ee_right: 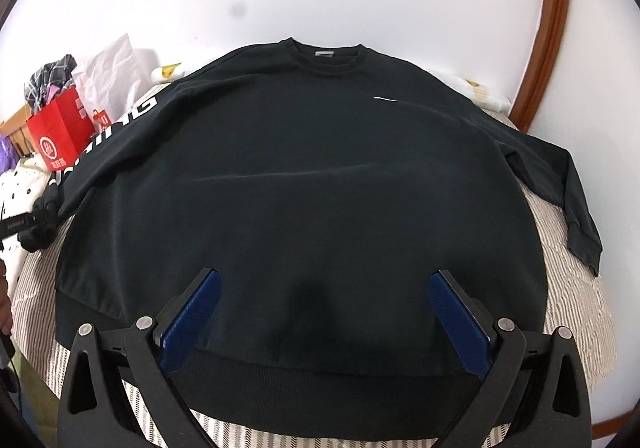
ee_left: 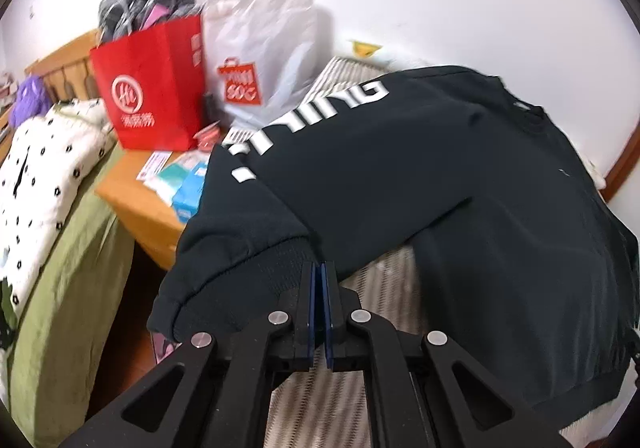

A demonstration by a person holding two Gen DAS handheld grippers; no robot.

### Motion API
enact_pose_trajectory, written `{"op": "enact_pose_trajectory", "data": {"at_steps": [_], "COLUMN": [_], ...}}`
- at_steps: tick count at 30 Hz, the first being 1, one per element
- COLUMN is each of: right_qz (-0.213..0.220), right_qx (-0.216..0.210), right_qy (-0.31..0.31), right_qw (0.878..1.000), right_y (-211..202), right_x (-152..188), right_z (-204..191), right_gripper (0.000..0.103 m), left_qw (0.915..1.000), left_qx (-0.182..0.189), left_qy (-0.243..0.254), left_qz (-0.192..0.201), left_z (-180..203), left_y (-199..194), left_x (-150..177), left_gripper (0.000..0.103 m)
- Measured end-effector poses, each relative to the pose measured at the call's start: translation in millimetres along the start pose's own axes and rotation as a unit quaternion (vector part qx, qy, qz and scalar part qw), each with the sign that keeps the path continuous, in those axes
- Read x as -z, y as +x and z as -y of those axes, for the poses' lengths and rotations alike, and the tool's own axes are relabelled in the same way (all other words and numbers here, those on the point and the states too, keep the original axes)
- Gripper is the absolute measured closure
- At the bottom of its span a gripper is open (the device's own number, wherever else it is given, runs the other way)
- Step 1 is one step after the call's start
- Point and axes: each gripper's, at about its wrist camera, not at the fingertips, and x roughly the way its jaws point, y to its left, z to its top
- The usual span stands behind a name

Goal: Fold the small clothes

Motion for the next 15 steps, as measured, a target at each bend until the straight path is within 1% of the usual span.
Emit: {"op": "enact_pose_trajectory", "data": {"at_steps": [3, 7, 12, 15], "right_qz": [-0.001, 0.003, 0.011, 0.018], "right_qx": [-0.003, -0.006, -0.009, -0.006], "right_qy": [-0.008, -0.013, -0.009, -0.005], "right_qw": [1.0, 1.0, 1.0, 1.0], "right_y": [1, 0, -3, -6], "right_x": [-2, -6, -11, -14], "right_z": [-2, 1, 16, 30], "right_gripper": [0.001, 0.001, 0.001, 0.001], "left_qw": [0.9994, 0.999, 0.997, 0.9949], "left_qx": [0.032, 0.04, 0.07, 0.09], "left_qy": [0.001, 0.007, 0.02, 0.036], "left_qz": [0.01, 0.021, 0.025, 0.031], "left_z": [10, 29, 59, 88], "left_y": [-15, -23, -33, -35], "left_x": [-7, -16, -26, -33], "left_gripper": [0.099, 0.099, 0.099, 0.1]}}
